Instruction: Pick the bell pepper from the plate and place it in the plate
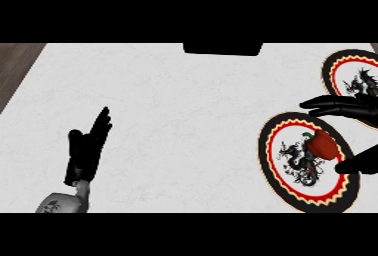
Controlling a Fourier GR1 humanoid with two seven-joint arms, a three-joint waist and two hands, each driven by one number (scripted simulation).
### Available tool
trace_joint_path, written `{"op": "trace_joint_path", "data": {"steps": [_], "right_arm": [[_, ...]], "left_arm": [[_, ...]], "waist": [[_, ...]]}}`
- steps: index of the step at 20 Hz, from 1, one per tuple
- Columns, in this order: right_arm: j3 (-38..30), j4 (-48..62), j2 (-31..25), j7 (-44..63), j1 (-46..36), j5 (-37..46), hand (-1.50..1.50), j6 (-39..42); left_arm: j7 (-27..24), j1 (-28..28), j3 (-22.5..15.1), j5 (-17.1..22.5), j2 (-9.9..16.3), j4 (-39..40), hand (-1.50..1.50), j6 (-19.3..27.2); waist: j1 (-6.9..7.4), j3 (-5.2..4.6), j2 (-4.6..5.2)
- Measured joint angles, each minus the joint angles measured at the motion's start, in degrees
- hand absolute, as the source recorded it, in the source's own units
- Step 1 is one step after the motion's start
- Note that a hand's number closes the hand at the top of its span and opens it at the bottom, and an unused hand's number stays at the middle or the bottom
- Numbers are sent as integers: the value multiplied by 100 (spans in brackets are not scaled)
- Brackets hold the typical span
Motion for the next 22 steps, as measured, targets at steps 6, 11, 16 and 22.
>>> {"op": "trace_joint_path", "data": {"steps": [6, 11, 16, 22], "right_arm": [[740, 337, -553, -736, -305, 1337, -150, -744], [1466, 737, -874, -1114, -605, 2253, -150, -1092], [2052, 1547, -573, -1355, -1051, 2986, -150, -1394], [2399, 2512, -129, -1585, -1547, 3428, -150, -1654]], "left_arm": [[106, -55, -11, -56, -8, -20, 0, 29], [111, -79, -43, -136, -85, 27, 0, 98], [132, -89, 2, -171, -65, 30, 0, 87], [182, -11, 32, -200, -73, -52, 0, 74]], "waist": [[17, -21, -19], [-8, -33, -33], [-31, -38, -45], [-95, -42, -65]]}}
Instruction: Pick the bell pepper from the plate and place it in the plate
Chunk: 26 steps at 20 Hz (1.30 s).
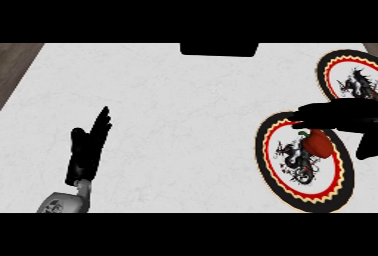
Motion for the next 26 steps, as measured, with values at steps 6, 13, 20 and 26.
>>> {"op": "trace_joint_path", "data": {"steps": [6, 13, 20, 26], "right_arm": [[246, 670, 403, -189, -201, 290, -150, -274], [385, 1137, 790, -263, -361, 474, -150, -427], [450, 1842, 1175, -373, -520, 717, 150, -643], [401, 1984, 1334, -525, -529, 772, 150, -906]], "left_arm": [[45, -14, 87, -11, -23, -8, 0, 5], [55, 95, 159, -14, -17, -80, 0, -57], [-40, 179, 193, -60, -70, -87, 0, -98], [-183, 211, 274, -84, -58, 36, 0, -162]], "waist": [[-69, -1, -14], [-118, -3, -31], [-125, -2, -28], [-146, -7, -35]]}}
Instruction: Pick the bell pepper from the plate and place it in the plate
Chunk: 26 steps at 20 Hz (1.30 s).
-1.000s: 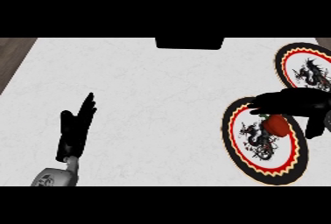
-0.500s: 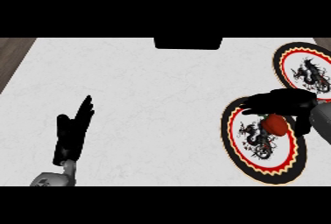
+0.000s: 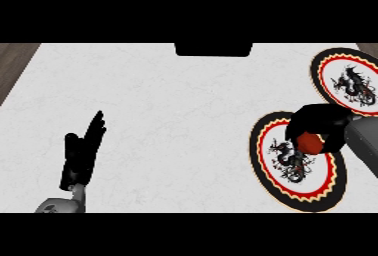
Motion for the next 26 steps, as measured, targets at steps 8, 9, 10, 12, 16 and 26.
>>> {"op": "trace_joint_path", "data": {"steps": [8, 9, 10, 12, 16, 26], "right_arm": [[-471, 323, 236, 107, -38, -238, 150, -290], [-635, 408, 279, 347, -62, -369, 150, -242], [-826, 535, 331, 623, -89, -524, 150, -199], [-1259, 820, 439, 1312, -131, -871, 150, -155], [-1996, 1177, 565, 2609, -346, -1372, 150, -527], [-3161, 488, 260, 3862, -593, -2078, 150, -1672]], "left_arm": [[13, -51, 75, 14, -46, 62, 0, -64], [8, -20, 125, 51, 4, 45, 0, -102], [37, -47, 119, 49, -10, 21, 0, -92], [43, -25, 111, 47, -37, 9, 0, -73], [89, -41, 152, 39, -9, 2, 0, -54], [115, 80, 192, -25, -20, -68, 0, -14]], "waist": [[-16, 3, -3], [-19, 3, -9], [-28, 3, -9], [-49, 3, -11], [-75, 3, -24], [-207, -6, -80]]}}
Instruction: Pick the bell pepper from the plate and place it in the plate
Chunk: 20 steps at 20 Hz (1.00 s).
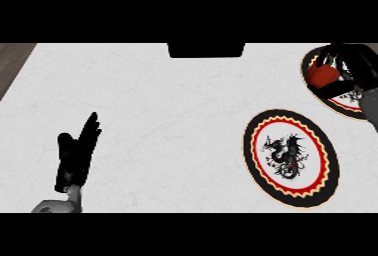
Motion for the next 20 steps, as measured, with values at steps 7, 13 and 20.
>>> {"op": "trace_joint_path", "data": {"steps": [7, 13, 20], "right_arm": [[-571, -414, -410, 741, 109, -178, 150, -307], [-941, 267, -626, 796, -176, -71, 150, -280], [-1161, 1375, -813, 414, -473, 140, 150, -345]], "left_arm": [[38, 5, -5, -56, -32, -78, 0, -62], [31, -87, -51, -159, -152, -16, 0, -88], [130, -177, -55, -188, -170, -141, 0, -166]], "waist": [[62, 2, 28], [177, 7, 75], [318, 17, 134]]}}
